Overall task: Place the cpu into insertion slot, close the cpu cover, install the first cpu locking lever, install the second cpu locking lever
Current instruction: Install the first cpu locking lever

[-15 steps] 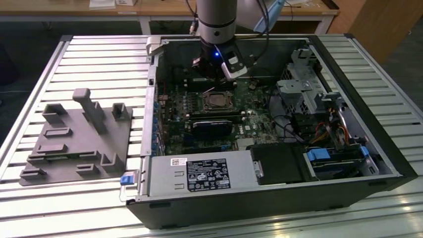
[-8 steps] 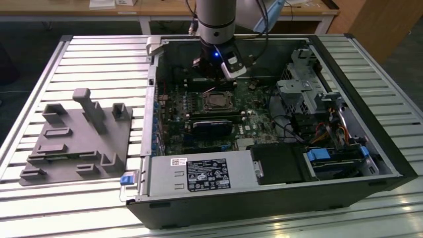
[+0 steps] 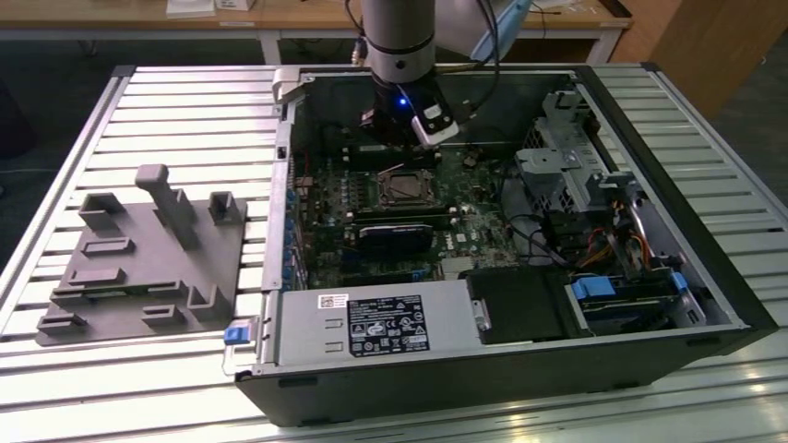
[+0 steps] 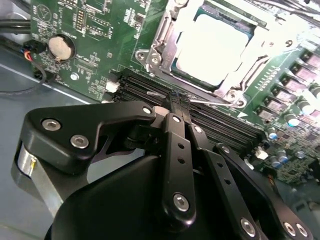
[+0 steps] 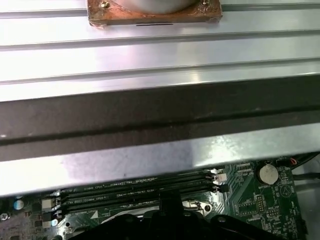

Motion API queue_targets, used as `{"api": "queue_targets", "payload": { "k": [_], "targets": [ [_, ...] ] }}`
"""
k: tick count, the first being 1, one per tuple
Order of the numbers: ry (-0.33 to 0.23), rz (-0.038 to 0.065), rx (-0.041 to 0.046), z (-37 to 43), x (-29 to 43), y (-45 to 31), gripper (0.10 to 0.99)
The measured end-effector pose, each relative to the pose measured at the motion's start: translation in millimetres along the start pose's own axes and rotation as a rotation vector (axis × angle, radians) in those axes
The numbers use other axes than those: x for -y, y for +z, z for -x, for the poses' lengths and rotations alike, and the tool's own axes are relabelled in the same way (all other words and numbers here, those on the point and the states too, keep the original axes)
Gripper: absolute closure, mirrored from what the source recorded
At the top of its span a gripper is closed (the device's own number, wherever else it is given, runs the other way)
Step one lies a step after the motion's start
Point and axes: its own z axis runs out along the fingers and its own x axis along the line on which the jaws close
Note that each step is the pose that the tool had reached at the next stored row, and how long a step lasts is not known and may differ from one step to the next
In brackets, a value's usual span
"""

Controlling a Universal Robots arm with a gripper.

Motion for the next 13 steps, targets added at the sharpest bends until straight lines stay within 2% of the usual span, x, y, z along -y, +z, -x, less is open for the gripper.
{"api": "queue_targets", "payload": {
  "k": [2, 4, 8, 13],
  "targets": [
    [0.007, -0.005, 0.0082, -0.7, 0.0, 0.4, 0.980],
    [0.020, -0.008, 0.0117, -0.9, 0.0, 1.1, 0.980],
    [0.081, -0.016, 0.0226, -1.2, 0.2, 3.2, 0.980],
    [0.107, -0.020, 0.0273, -2.1, -3.2, 5.5, 0.980]
  ]
}}
